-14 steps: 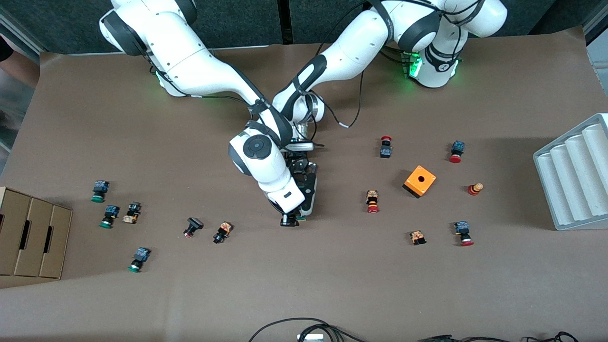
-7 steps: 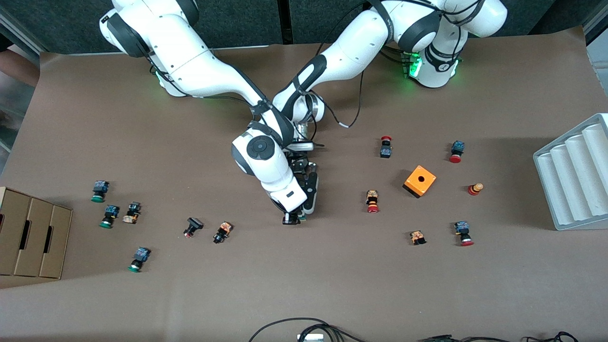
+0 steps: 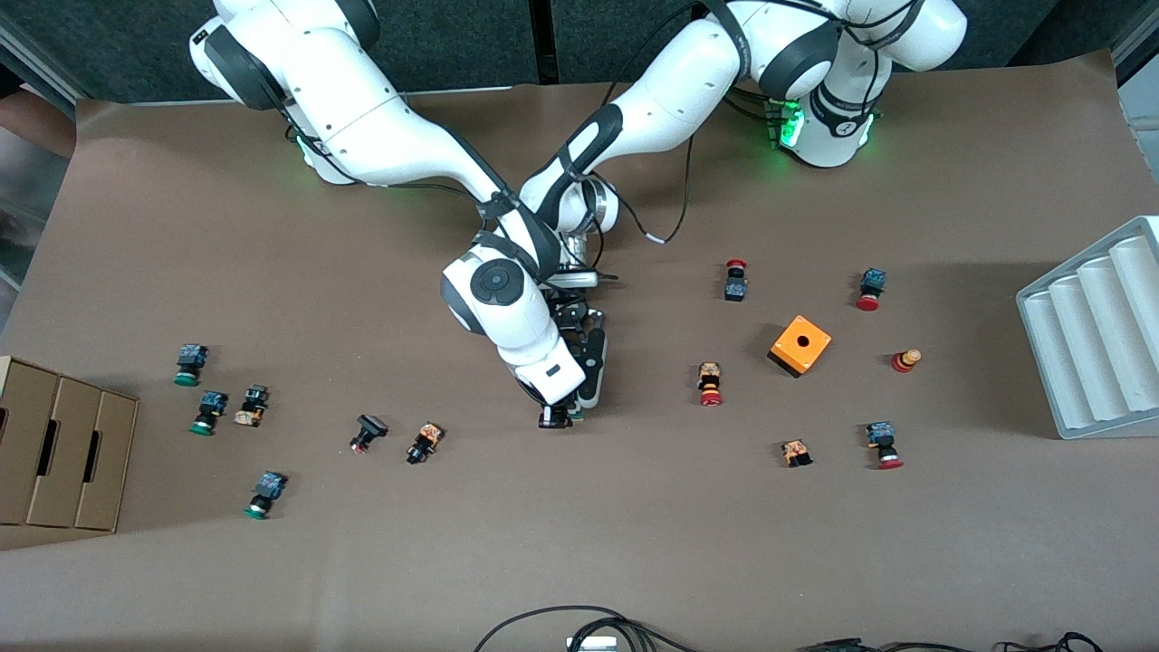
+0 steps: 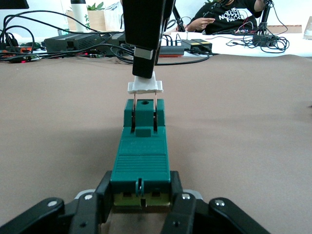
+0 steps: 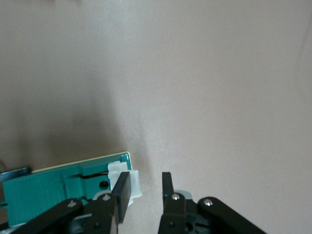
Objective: Close load switch with both arms
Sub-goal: 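Press the white handle down into the copper clips with the right gripper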
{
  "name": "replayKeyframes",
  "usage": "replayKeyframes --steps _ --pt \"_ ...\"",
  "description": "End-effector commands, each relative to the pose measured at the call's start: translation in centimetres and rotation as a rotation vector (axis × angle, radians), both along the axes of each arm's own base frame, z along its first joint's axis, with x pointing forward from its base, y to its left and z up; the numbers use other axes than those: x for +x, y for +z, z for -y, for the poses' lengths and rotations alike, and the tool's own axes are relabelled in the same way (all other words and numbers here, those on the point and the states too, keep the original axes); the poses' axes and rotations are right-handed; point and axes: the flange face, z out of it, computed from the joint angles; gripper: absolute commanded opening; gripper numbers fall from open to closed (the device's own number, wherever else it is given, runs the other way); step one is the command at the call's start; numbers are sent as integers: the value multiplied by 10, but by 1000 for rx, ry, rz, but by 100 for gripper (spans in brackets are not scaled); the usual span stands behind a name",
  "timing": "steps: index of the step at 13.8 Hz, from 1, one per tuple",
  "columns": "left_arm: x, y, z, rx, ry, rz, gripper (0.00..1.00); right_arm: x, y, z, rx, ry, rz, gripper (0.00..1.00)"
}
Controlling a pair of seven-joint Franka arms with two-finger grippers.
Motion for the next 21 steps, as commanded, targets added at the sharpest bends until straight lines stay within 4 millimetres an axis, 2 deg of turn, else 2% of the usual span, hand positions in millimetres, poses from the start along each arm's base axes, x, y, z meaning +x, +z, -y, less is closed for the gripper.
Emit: replayKeyframes --steps 1,13,21 --pt "0 -6 -4 5 -3 -18 33 0 -9 -1 13 -6 -6 34" --pt "0 -6 -4 5 -3 -18 33 2 -27 -3 4 -4 -12 34" --pt "1 -5 -4 4 -4 -17 33 4 -29 -4 6 -4 -10 34"
